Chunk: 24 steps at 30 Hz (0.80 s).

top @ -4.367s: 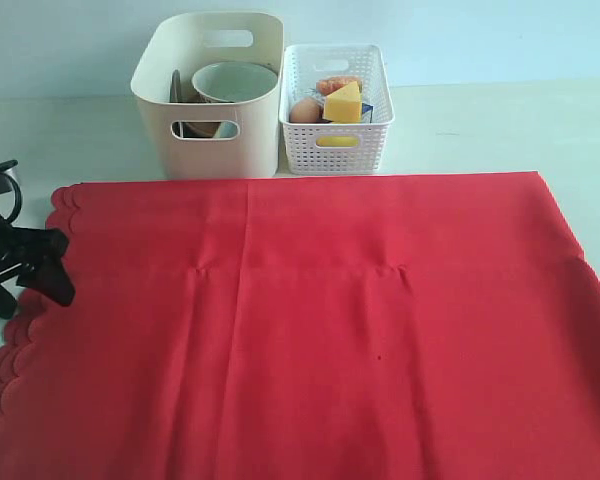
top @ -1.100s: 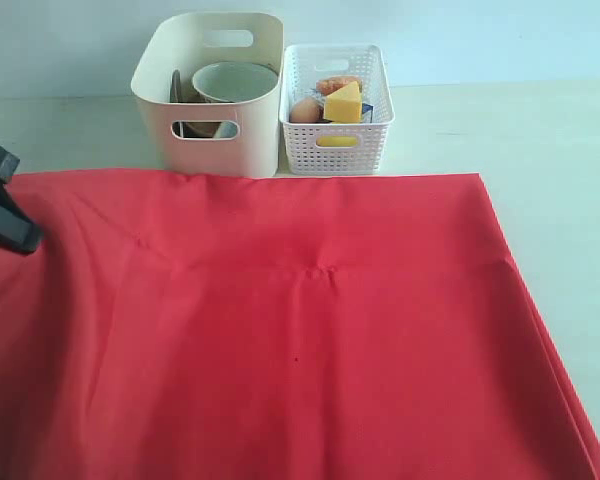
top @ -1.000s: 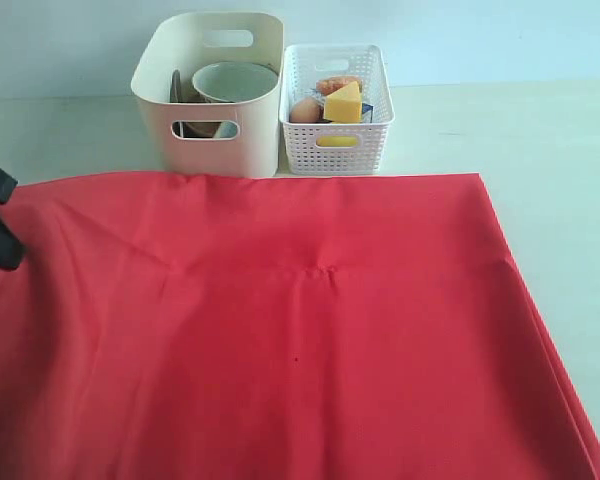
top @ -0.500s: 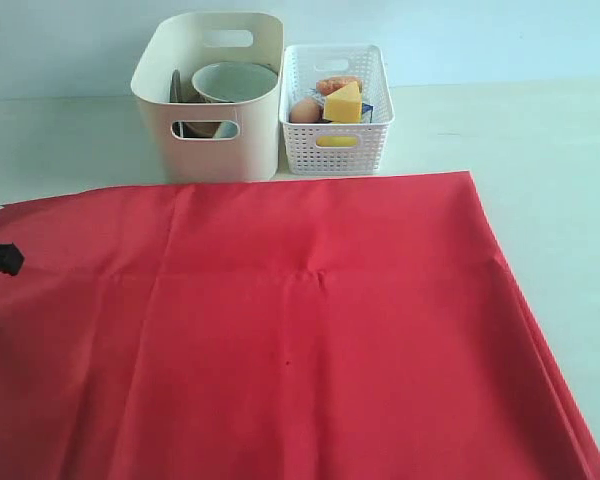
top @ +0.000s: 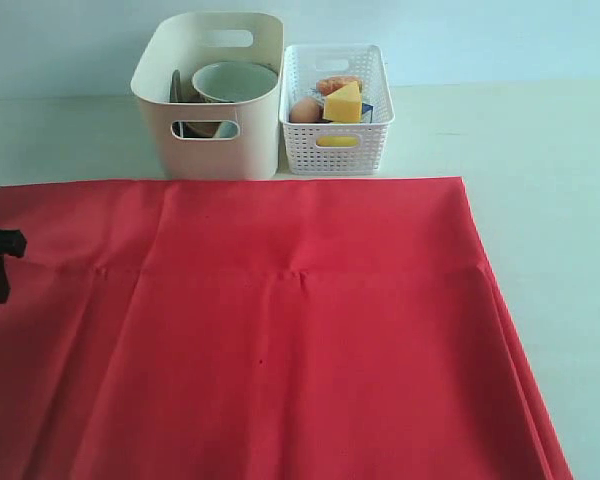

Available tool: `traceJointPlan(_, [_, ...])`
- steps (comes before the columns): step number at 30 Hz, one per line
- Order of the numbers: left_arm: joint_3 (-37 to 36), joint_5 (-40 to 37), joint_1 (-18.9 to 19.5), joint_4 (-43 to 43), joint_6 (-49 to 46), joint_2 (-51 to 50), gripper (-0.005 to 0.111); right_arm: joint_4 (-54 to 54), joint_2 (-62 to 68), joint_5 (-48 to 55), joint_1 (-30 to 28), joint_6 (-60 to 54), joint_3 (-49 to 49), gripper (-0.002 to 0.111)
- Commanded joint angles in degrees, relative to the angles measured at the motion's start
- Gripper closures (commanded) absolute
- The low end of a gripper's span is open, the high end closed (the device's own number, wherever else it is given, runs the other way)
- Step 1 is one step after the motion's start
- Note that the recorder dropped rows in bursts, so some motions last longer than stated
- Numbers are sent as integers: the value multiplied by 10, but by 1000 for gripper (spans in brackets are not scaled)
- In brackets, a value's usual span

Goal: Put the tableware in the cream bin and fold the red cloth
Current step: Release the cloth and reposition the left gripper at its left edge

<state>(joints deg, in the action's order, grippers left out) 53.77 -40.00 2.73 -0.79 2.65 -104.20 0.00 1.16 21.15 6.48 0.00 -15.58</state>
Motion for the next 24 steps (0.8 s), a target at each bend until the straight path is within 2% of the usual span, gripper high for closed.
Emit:
traceJointPlan(1, [31, -38, 2, 12, 6, 10, 29, 0, 1, -3, -3, 0, -4, 108])
traceJointPlan(10, [41, -44, 2, 118, 68, 8, 28, 0, 1, -3, -3, 0, -4, 108])
traceJointPlan(24, [44, -33, 2, 139, 63, -48, 28, 0, 1, -3, -3, 0, -4, 108])
